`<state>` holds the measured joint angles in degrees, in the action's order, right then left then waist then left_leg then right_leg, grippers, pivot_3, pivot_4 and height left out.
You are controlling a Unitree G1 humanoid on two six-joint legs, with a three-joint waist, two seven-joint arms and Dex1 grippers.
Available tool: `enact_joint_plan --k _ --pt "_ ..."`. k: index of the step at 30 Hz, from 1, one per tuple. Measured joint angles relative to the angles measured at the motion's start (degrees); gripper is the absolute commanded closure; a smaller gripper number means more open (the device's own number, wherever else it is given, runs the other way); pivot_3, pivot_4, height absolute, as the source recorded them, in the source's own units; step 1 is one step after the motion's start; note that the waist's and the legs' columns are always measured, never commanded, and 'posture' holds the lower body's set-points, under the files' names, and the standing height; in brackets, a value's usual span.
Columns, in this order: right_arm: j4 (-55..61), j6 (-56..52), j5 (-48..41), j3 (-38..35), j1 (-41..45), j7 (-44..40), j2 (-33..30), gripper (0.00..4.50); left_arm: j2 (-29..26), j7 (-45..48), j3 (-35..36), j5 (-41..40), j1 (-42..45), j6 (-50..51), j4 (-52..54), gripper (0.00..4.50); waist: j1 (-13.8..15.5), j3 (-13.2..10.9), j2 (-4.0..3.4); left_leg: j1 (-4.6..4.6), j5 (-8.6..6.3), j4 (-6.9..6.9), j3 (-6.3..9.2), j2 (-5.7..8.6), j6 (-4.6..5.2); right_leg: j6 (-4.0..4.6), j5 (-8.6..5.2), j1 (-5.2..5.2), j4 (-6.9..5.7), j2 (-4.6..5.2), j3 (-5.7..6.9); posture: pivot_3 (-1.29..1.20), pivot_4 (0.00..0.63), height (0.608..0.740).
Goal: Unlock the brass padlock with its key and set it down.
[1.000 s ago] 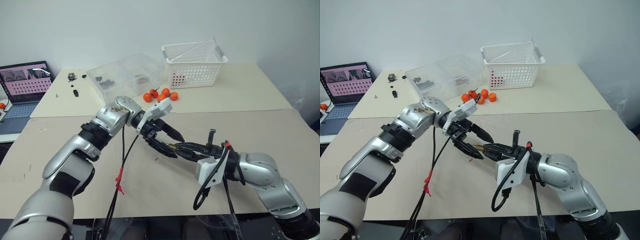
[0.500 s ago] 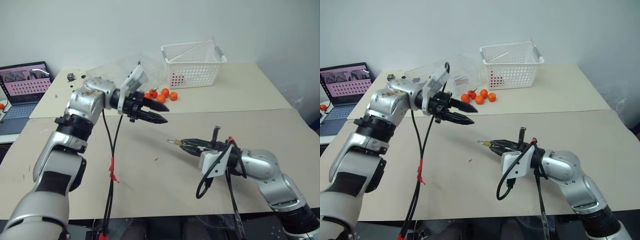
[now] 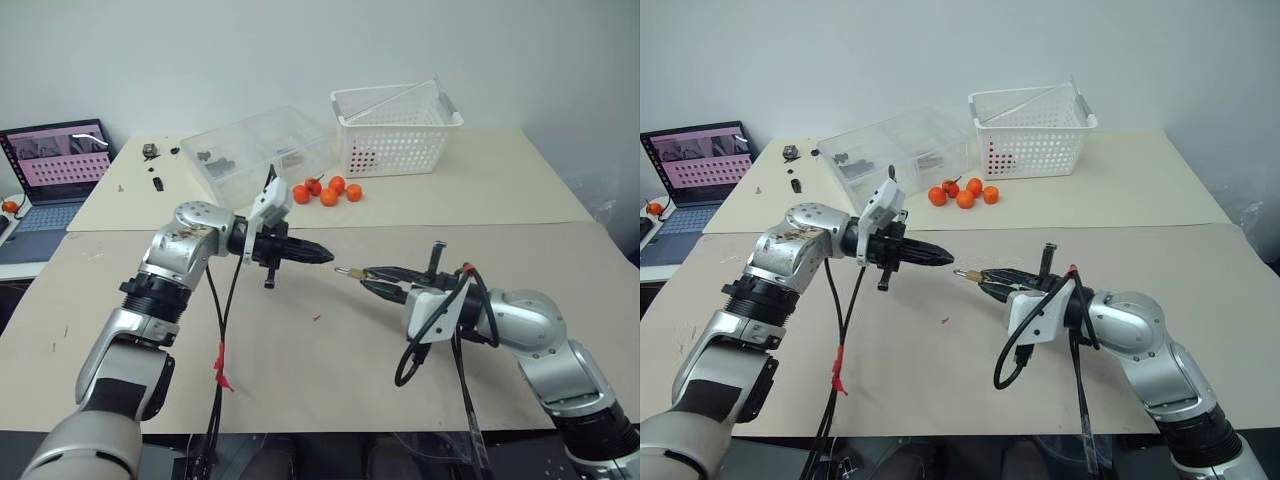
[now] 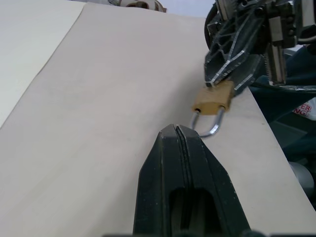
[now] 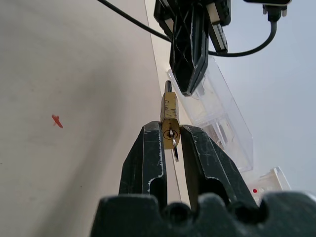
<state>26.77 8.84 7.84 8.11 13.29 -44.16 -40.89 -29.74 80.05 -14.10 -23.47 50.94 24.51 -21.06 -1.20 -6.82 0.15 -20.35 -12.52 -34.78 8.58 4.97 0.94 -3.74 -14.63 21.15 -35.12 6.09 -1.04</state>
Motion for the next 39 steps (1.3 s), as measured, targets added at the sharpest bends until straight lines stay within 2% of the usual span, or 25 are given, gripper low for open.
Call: enact_joint_plan --k 10,16,39 --pt "1.40 -1.72 -0.08 0.45 0.31 -0.71 0.87 4.40 2.14 -0.11 0.77 1.77 0.01 -0.84 -1.27 4.48 0.16 0.00 0.00 -0.01 0.00 0.00 0.00 0.01 0.00 0.00 0.00 -0.01 0.01 0.01 0.00 0.00 0.150 0.740" --pt "-0.90 -1.49 0.03 1.38 3.96 -0.79 1.69 4.40 3.05 -0.27 0.83 1.87 -0.56 -0.52 0.34 4.48 0.04 0.00 0.00 0.01 0.00 0.00 0.00 0.00 0.00 0.00 0.00 0.00 0.01 0.00 0.00 0.00 0.150 0.740" --pt "-6.17 1.86 0.06 2.20 7.15 -0.77 2.01 4.40 2.47 -1.72 1.67 1.80 -5.06 3.41 7.08 4.48 0.12 0.00 0.00 0.00 0.00 0.03 0.01 0.01 -0.01 0.02 0.01 0.00 0.02 0.01 -0.01 0.00 0.150 0.740"
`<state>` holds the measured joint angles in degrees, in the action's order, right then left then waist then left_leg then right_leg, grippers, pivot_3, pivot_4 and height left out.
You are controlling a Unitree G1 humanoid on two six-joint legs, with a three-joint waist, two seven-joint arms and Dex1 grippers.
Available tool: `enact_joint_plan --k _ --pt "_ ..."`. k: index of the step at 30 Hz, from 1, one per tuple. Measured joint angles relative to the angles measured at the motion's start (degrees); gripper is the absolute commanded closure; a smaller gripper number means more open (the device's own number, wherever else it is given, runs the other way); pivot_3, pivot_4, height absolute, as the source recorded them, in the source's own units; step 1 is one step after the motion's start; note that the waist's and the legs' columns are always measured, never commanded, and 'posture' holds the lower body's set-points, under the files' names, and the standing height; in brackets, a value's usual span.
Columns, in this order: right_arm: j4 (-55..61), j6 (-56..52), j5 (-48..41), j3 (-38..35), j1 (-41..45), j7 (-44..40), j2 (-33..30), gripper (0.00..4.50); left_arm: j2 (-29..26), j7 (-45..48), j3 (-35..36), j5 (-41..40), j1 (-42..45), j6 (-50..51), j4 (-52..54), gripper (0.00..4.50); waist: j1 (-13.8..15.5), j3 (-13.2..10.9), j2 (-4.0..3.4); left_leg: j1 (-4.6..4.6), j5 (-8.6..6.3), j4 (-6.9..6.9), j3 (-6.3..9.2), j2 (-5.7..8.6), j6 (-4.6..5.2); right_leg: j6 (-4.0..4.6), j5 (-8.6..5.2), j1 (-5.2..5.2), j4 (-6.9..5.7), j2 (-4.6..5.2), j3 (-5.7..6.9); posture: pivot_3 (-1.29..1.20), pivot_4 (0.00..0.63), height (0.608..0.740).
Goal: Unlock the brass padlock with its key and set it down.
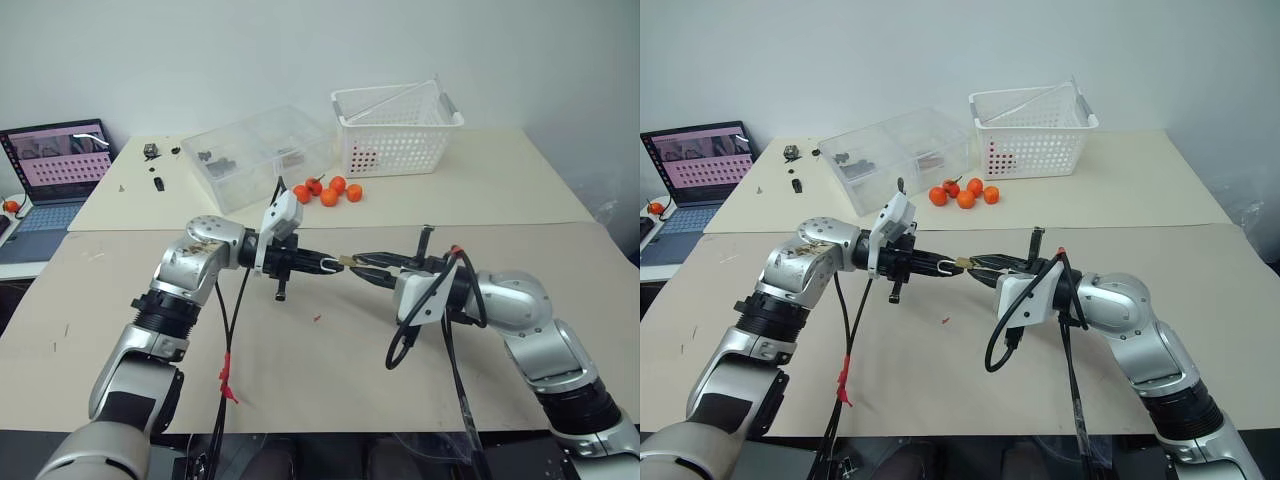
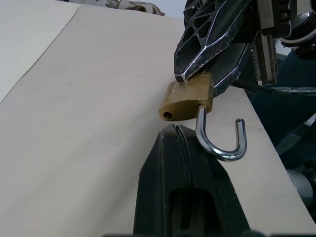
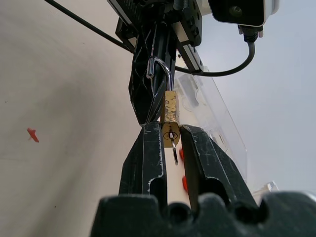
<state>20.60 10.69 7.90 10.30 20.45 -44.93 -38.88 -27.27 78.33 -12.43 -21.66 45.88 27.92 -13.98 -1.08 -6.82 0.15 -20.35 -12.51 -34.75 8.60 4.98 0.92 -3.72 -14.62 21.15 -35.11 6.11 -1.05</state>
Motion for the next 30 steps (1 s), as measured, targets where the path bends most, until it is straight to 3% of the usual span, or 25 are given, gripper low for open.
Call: enact_joint_plan --k 6,9,12,13,14,16,20,30 --pt "-0.62 1.27 -0.15 -0.77 -0.06 -0.06 -1.92 4.40 -2.82 -0.26 0.43 0.06 -1.12 0.05 -0.15 4.48 0.04 0.00 0.00 0.01 0.00 0.01 0.00 0.00 0.00 0.00 0.00 0.01 0.00 0.00 -0.01 0.00 0.150 0.740" --pt "-1.17 1.77 -0.14 -0.90 -0.07 -0.05 -2.18 4.40 -4.16 -0.20 1.38 -0.10 -1.30 0.85 -0.09 3.89 0.03 0.00 0.00 0.00 0.00 0.01 0.00 0.00 0.00 0.00 0.00 0.00 0.01 0.00 -0.01 0.00 0.150 0.740" --pt "-2.71 3.50 0.26 -0.80 -0.10 -0.01 -2.19 4.40 -6.58 0.68 2.52 -1.25 -2.83 2.64 2.08 2.62 -0.24 0.00 -0.01 0.00 0.00 0.04 0.00 -0.01 0.00 0.00 0.00 0.03 0.01 0.00 -0.01 0.00 0.150 0.740" --pt "-2.89 3.68 0.35 -0.80 -0.10 -0.01 -2.19 4.40 -6.71 0.76 2.57 -1.31 -2.93 2.75 2.30 2.62 -0.24 0.00 -0.01 0.00 0.00 0.05 0.00 -0.01 0.00 0.00 0.00 0.03 0.01 0.00 -0.01 0.00 0.150 0.740" --pt "-3.49 3.96 0.52 -0.77 -0.10 -0.01 -2.19 4.40 -7.11 1.06 2.69 -1.49 -3.17 3.24 2.89 1.95 -0.15 0.00 -0.01 0.00 0.00 0.04 0.00 -0.01 0.00 0.00 0.00 0.03 0.01 0.00 -0.01 0.00 0.150 0.740" --pt "-4.86 5.19 1.08 -0.10 0.37 0.02 -1.89 4.40 -8.38 1.43 3.33 -2.78 -4.26 3.71 5.36 1.54 -0.06 -0.01 -0.01 0.00 0.00 0.04 0.00 -0.02 0.00 0.00 0.00 0.03 0.01 0.00 -0.01 0.00 0.150 0.740" --pt "-8.15 6.66 1.96 0.94 1.46 0.02 -0.64 4.40 -12.31 1.62 5.45 -3.11 -6.21 2.31 9.33 0.11 -0.33 -0.01 -0.01 0.03 0.00 0.10 -0.01 -0.05 -0.01 0.02 0.01 0.06 0.01 -0.01 -0.04 0.00 0.150 0.740" --pt "-21.91 19.49 10.97 10.23 8.20 2.59 5.22 4.40 -14.70 -1.27 7.31 -5.02 -8.10 5.97 15.53 0.11 -0.60 -0.01 -0.02 0.04 0.01 0.13 -0.02 -0.04 -0.04 0.02 0.01 0.09 0.01 -0.01 -0.06 0.00 0.150 0.740"
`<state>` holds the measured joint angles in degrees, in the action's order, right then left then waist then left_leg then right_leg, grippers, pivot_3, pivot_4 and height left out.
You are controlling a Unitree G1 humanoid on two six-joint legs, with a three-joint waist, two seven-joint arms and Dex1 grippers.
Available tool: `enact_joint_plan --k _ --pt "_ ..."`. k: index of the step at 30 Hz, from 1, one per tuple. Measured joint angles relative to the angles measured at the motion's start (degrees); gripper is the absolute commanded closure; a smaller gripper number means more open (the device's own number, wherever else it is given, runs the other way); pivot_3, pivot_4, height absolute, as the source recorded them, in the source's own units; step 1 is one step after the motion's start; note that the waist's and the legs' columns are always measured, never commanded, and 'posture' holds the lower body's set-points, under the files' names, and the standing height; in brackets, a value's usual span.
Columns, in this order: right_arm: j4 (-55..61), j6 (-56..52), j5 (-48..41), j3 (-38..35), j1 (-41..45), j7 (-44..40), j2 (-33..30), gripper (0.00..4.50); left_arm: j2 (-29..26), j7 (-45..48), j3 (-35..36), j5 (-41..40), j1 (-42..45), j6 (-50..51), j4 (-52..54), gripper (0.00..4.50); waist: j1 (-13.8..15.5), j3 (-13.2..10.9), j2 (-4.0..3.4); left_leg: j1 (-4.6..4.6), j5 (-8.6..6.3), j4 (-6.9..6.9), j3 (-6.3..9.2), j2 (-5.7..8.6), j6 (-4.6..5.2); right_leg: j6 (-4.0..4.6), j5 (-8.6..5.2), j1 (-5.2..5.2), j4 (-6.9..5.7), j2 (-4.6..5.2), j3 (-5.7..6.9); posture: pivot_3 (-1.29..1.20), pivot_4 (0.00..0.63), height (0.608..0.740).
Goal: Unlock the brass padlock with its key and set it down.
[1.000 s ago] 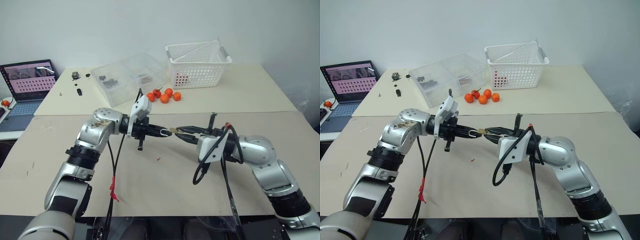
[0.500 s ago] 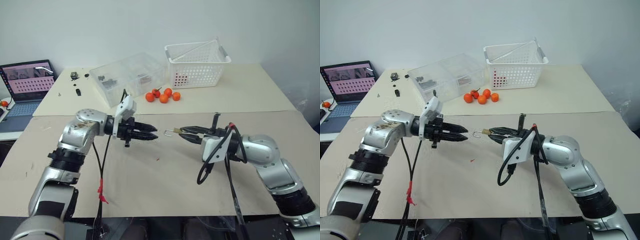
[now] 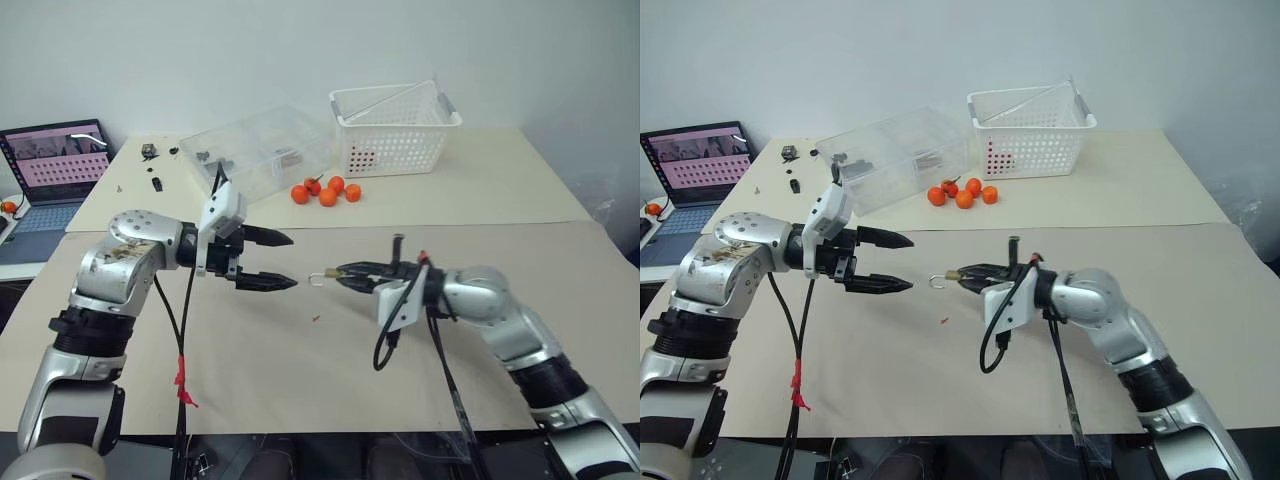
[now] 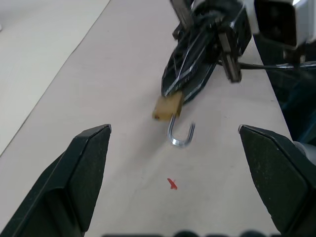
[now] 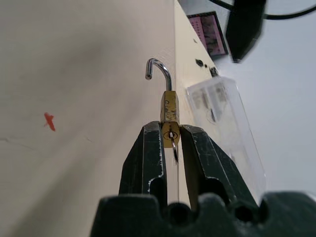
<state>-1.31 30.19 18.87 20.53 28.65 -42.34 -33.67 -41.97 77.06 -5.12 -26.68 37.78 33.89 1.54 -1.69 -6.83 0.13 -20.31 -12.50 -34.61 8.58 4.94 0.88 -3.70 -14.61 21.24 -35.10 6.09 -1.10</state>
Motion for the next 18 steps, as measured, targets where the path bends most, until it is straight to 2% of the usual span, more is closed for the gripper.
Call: enact_joint_plan --k 9,18 --pt "-17.18 13.57 14.57 5.73 5.76 11.77 1.82 4.40 -2.39 -1.23 0.38 -1.93 -3.42 2.94 5.63 0.11 -0.87 0.00 0.00 0.08 0.20 0.30 0.00 -0.01 -0.40 0.08 0.05 0.10 -0.01 0.00 -0.02 0.00 0.150 0.740" --pt "-29.98 18.81 24.23 8.97 10.13 23.13 2.96 4.40 -4.89 -1.07 0.22 0.21 -6.85 -1.81 7.57 0.11 -0.99 0.00 0.00 0.10 0.39 0.54 -0.10 -0.02 -0.73 0.23 0.11 0.18 0.02 -0.01 -0.15 0.00 0.150 0.740"
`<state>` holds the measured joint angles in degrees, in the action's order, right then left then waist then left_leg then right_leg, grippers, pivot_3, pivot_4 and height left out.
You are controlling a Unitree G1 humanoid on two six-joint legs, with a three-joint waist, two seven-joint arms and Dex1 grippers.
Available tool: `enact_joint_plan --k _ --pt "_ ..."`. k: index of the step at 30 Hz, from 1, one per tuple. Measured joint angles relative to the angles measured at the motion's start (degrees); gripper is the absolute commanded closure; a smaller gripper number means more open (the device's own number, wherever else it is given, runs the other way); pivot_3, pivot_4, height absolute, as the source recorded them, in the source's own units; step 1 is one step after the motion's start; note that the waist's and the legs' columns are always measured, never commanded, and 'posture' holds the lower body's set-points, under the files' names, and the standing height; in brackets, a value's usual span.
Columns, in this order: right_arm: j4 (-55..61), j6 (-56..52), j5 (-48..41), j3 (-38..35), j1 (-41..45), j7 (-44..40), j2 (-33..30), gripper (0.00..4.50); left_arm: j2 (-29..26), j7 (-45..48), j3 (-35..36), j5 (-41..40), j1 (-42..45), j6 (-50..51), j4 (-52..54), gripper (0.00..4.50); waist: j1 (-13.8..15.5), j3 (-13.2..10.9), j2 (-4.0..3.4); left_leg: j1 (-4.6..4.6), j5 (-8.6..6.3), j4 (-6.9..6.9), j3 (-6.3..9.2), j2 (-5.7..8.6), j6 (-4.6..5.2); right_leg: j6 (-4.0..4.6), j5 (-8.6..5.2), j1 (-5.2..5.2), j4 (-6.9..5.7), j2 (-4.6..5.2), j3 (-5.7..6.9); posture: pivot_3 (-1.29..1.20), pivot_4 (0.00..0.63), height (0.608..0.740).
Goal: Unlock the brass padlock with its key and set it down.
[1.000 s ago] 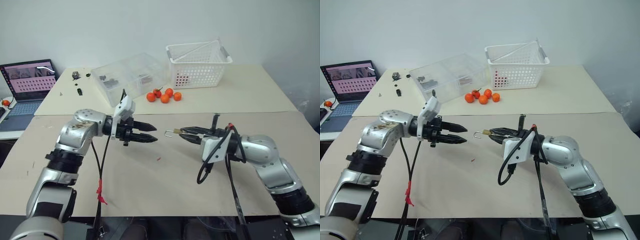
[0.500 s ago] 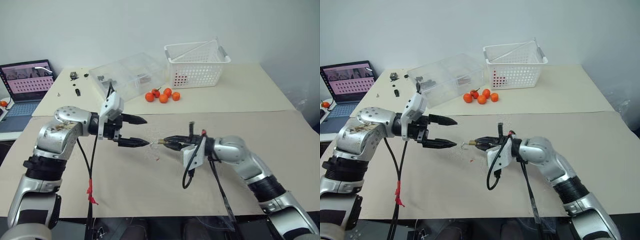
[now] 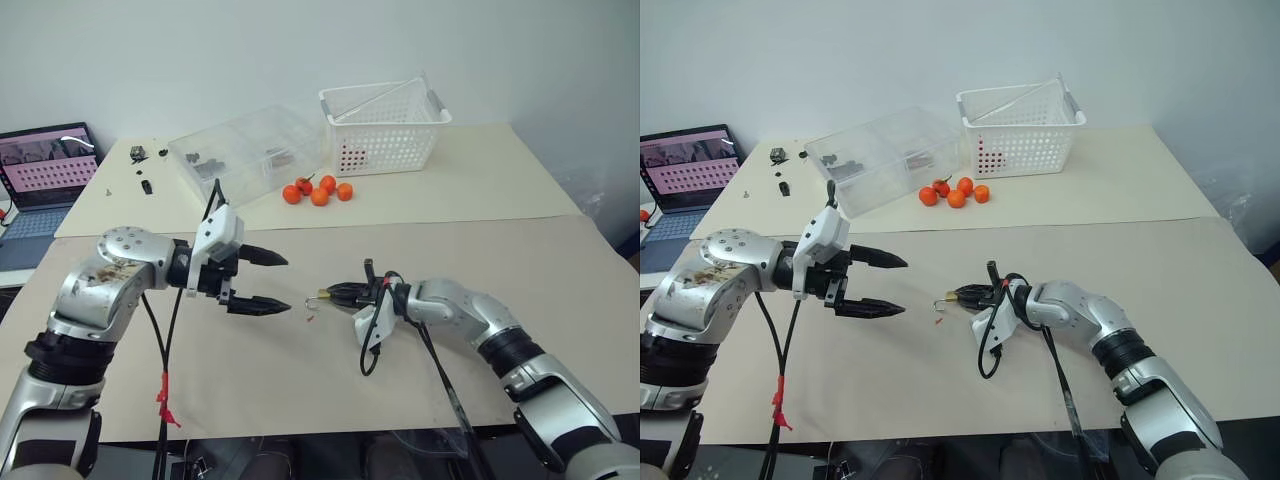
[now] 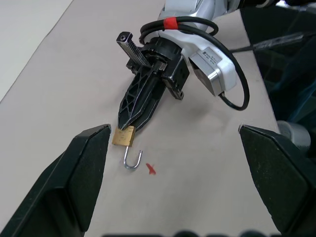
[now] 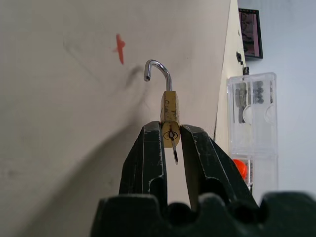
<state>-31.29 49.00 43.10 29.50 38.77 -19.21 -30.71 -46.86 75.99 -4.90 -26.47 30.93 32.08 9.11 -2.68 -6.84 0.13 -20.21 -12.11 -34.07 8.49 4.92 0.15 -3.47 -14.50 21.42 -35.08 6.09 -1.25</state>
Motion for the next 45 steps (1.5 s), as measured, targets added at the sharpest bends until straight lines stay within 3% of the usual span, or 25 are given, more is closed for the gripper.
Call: enact_joint_plan --k 7,9,19,24,27,30,32,37,45 --pt "-4.34 2.73 0.63 1.43 2.21 2.82 0.51 4.40 -0.16 -0.04 -0.71 1.85 -0.10 -2.30 -0.61 0.11 -0.10 0.00 0.00 0.04 0.01 0.00 -0.01 0.00 -0.01 0.03 0.02 -0.05 0.00 0.00 -0.02 0.00 0.150 0.740" --pt "-4.47 3.15 0.62 1.52 2.21 2.82 0.34 3.33 -0.16 -0.06 -0.80 1.92 -0.10 -2.51 -0.87 0.00 -0.09 0.00 0.01 0.04 0.01 0.00 -0.01 0.00 -0.01 0.03 0.02 -0.04 0.00 0.00 -0.02 0.00 0.150 0.740" --pt "-0.05 4.77 -5.64 -0.87 -0.11 -1.14 -8.79 0.01 0.64 -0.04 -1.49 2.88 -0.34 -4.60 -2.79 0.00 0.17 0.00 0.01 0.03 -0.01 -0.01 -0.03 0.02 0.01 0.03 0.02 -0.09 0.05 0.01 -0.03 0.00 0.150 0.740" --pt "3.32 4.02 -10.70 -2.62 -3.05 -5.97 -13.95 0.01 2.01 -0.38 -1.84 3.44 -0.37 -5.83 -3.62 0.00 0.07 0.00 0.01 0.03 -0.02 -0.02 -0.19 0.01 0.03 0.03 0.02 -0.10 0.05 0.01 -0.04 0.00 0.150 0.740" --pt "5.29 -1.83 -21.07 -4.26 -5.32 -14.66 -16.00 0.01 2.39 -0.91 -1.78 3.65 -0.57 -6.01 -3.88 0.00 -0.12 -0.03 0.06 0.03 -0.05 -0.04 -0.49 -0.05 0.09 0.03 0.02 -0.16 0.09 0.00 -0.08 0.00 0.150 0.740" --pt "14.48 -24.59 -43.84 -7.14 -9.52 -31.49 -16.85 0.01 3.58 -1.85 -1.03 3.67 -1.01 -8.10 -4.37 0.00 0.01 -0.03 0.05 -0.02 -0.27 -0.24 -0.58 -0.51 0.46 0.11 0.07 -0.25 0.09 -0.11 -0.16 0.00 0.150 0.740" --pt "23.47 -45.30 -60.48 -8.97 -11.07 -41.46 -19.54 0.01 4.71 -3.62 0.02 3.69 -1.27 -9.61 -4.79 0.00 0.19 -0.03 0.01 -0.06 -0.43 -0.42 -0.50 -0.58 0.73 0.18 0.11 -0.25 0.11 -0.17 -0.27 0.00 0.150 0.740" --pt "36.80 -72.03 -79.81 -16.45 -9.77 -48.13 -22.32 0.01 5.16 -6.67 1.77 4.37 -1.66 -12.31 -5.07 0.00 0.45 -0.03 0.00 -0.04 -0.67 -0.65 -0.56 -0.77 1.05 0.25 0.15 -0.25 0.17 -0.44 -0.41 0.00 0.150 0.740" --pt "39.97 -79.54 -80.26 -22.98 -10.71 -48.10 -25.12 0.01 3.17 -9.60 7.32 3.40 -8.48 -11.32 -2.28 0.00 1.50 -0.03 -0.01 -0.08 -0.81 -0.65 -0.78 -0.88 0.93 0.25 0.15 0.00 0.14 -0.58 -0.61 0.00 0.150 0.740"
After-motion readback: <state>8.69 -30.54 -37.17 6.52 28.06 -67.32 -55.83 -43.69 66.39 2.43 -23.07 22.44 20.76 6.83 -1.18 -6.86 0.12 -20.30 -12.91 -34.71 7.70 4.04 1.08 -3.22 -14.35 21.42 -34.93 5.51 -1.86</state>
